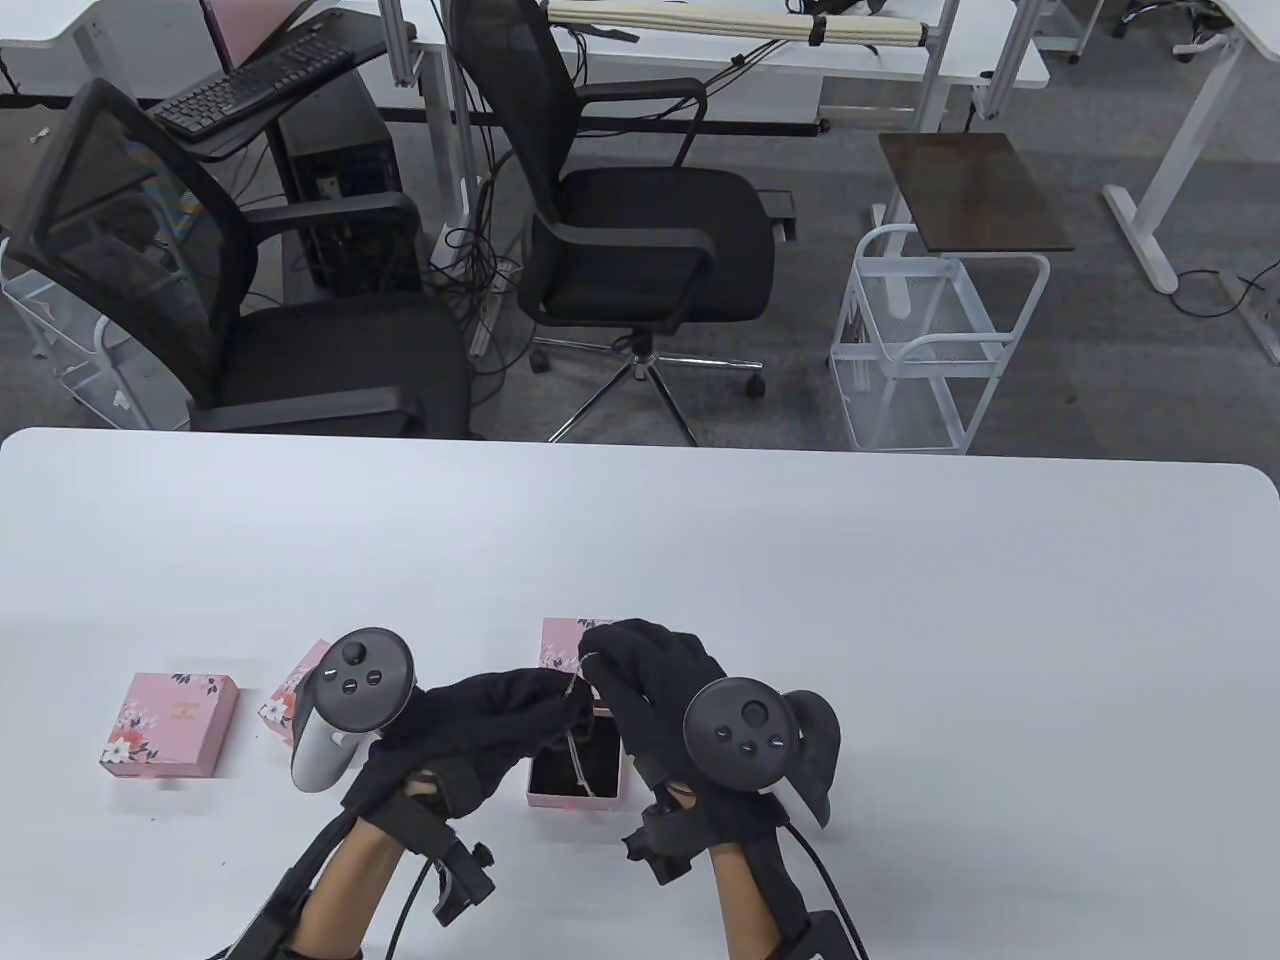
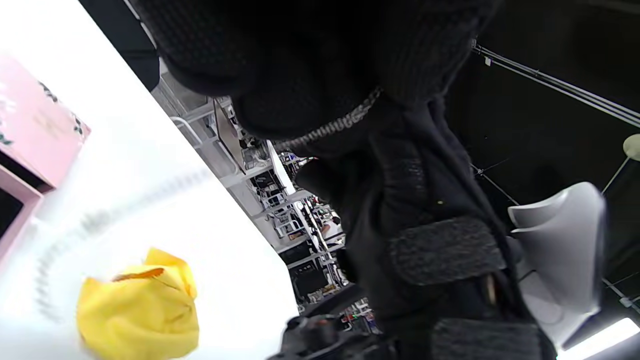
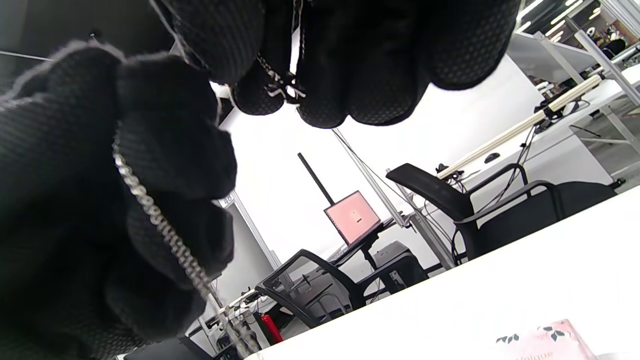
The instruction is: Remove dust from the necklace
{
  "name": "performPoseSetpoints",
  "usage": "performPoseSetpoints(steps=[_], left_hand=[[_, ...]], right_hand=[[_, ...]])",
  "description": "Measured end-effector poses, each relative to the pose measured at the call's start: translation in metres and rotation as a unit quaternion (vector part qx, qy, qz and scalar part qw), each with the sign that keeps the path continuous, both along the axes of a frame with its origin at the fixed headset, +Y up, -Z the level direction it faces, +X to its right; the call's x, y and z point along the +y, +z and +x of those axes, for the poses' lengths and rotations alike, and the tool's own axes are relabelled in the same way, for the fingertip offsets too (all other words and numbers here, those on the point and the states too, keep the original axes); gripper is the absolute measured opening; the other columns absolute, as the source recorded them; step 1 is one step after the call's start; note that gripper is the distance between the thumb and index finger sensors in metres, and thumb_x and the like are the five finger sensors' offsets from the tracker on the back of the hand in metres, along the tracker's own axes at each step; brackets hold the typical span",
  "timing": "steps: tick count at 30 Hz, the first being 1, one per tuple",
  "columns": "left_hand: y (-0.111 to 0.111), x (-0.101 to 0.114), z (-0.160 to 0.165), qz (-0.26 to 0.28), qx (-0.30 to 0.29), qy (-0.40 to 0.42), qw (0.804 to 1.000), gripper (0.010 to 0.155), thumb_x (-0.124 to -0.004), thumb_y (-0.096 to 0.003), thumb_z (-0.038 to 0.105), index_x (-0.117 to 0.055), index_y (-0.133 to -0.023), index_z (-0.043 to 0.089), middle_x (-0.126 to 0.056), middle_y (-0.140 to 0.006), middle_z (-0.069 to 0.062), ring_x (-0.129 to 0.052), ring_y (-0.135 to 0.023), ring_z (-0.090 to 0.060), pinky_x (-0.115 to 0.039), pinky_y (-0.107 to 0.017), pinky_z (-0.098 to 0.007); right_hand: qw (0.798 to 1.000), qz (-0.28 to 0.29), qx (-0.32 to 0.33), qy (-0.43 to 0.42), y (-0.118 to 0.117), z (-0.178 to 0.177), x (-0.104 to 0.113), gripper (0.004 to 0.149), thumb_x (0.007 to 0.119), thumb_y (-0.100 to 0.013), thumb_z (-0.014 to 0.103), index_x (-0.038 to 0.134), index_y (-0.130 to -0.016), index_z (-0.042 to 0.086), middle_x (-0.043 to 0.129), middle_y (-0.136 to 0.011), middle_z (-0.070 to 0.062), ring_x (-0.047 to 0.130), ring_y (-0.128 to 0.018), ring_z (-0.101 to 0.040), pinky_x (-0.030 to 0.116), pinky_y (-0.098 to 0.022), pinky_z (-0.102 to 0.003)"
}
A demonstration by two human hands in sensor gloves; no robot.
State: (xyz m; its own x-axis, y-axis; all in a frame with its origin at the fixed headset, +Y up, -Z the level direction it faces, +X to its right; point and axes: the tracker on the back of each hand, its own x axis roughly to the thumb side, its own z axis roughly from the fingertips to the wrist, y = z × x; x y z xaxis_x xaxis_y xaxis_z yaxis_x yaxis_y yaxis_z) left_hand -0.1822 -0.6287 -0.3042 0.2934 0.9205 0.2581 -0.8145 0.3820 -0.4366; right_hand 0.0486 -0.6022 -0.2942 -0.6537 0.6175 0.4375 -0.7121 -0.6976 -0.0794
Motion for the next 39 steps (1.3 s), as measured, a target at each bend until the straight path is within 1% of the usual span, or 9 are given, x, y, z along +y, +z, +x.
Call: performPoseSetpoints(steps=[5,12,16,20,23,27,33,36,39], left_hand=[[-0.003,-0.004,-0.001,-0.015,-0.012,0.040,0.999,0.038,-0.082,-0.0581,0.042,-0.087,-0.093,0.027,-0.100,-0.084,0.000,-0.095,-0.073,-0.021,-0.084,-0.053,-0.040],[-0.006,-0.010,-0.010,-0.034,0.040,0.097,0.994,0.037,-0.083,-0.0573,0.043,-0.088,-0.091,0.030,-0.101,-0.082,0.001,-0.096,-0.071,-0.020,-0.085,-0.052,-0.039],[-0.007,-0.013,-0.017,-0.040,0.080,0.124,0.988,0.036,-0.083,-0.0572,0.044,-0.088,-0.091,0.031,-0.101,-0.082,0.002,-0.096,-0.072,-0.019,-0.085,-0.052,-0.039],[-0.007,-0.013,-0.024,-0.038,0.116,0.135,0.983,0.036,-0.083,-0.0571,0.044,-0.087,-0.091,0.032,-0.100,-0.084,0.002,-0.095,-0.073,-0.020,-0.084,-0.053,-0.040],[-0.006,-0.012,-0.028,-0.029,0.137,0.139,0.980,0.036,-0.083,-0.0572,0.045,-0.087,-0.091,0.033,-0.096,-0.090,0.001,-0.091,-0.079,-0.022,-0.081,-0.057,-0.042],[-0.003,-0.009,-0.028,0.003,0.174,0.125,0.977,0.036,-0.083,-0.0562,0.046,-0.088,-0.090,0.034,-0.089,-0.098,-0.002,-0.085,-0.086,-0.027,-0.077,-0.062,-0.046],[0.003,-0.008,-0.017,0.036,0.187,0.079,0.978,0.036,-0.085,-0.0551,0.047,-0.089,-0.089,0.034,-0.083,-0.102,-0.006,-0.078,-0.090,-0.030,-0.073,-0.065,-0.048],[0.002,-0.010,-0.017,0.037,0.195,0.079,0.977,0.037,-0.085,-0.0549,0.047,-0.089,-0.089,0.034,-0.081,-0.102,-0.007,-0.077,-0.091,-0.031,-0.072,-0.065,-0.049],[0.001,-0.011,-0.017,0.025,0.175,0.093,0.980,0.037,-0.085,-0.0552,0.047,-0.089,-0.089,0.034,-0.081,-0.103,-0.007,-0.076,-0.091,-0.032,-0.071,-0.065,-0.049]], right_hand=[[1.000,-0.021,-0.002,0.009,-0.005,0.000,-0.007,0.036,0.070,-0.067,0.033,0.075,-0.099,0.018,0.078,-0.101,-0.022,0.080,-0.082,-0.048,0.065,-0.065,-0.061],[0.995,-0.087,0.029,0.047,-0.011,-0.008,-0.016,0.045,0.071,-0.068,0.032,0.066,-0.108,0.013,0.068,-0.108,-0.027,0.073,-0.088,-0.053,0.062,-0.067,-0.064],[0.997,-0.055,0.011,0.044,-0.004,-0.003,-0.005,0.049,0.072,-0.067,0.033,0.063,-0.109,0.011,0.066,-0.109,-0.028,0.073,-0.088,-0.053,0.062,-0.067,-0.063],[1.000,0.006,-0.009,-0.001,0.008,0.000,0.009,0.044,0.074,-0.066,0.033,0.069,-0.105,0.012,0.074,-0.102,-0.024,0.080,-0.082,-0.048,0.066,-0.064,-0.060],[1.000,0.022,0.005,-0.005,0.015,-0.009,0.014,0.040,0.075,-0.065,0.033,0.074,-0.100,0.013,0.081,-0.097,-0.021,0.085,-0.077,-0.045,0.069,-0.062,-0.058],[0.999,0.016,0.006,0.031,0.017,-0.025,0.008,0.043,0.076,-0.065,0.035,0.073,-0.101,0.012,0.080,-0.098,-0.022,0.084,-0.078,-0.045,0.069,-0.062,-0.058],[0.999,0.012,-0.011,0.051,0.016,-0.044,-0.005,0.052,0.076,-0.064,0.038,0.069,-0.104,0.005,0.075,-0.101,-0.027,0.082,-0.080,-0.048,0.069,-0.062,-0.059],[0.998,0.026,-0.026,0.047,0.015,-0.045,-0.009,0.050,0.077,-0.064,0.037,0.071,-0.103,0.006,0.078,-0.099,-0.025,0.084,-0.078,-0.046,0.070,-0.061,-0.058],[0.997,0.050,-0.048,0.020,0.015,-0.043,-0.009,0.038,0.077,-0.064,0.031,0.079,-0.095,0.010,0.087,-0.090,-0.020,0.090,-0.071,-0.042,0.074,-0.058,-0.055]])
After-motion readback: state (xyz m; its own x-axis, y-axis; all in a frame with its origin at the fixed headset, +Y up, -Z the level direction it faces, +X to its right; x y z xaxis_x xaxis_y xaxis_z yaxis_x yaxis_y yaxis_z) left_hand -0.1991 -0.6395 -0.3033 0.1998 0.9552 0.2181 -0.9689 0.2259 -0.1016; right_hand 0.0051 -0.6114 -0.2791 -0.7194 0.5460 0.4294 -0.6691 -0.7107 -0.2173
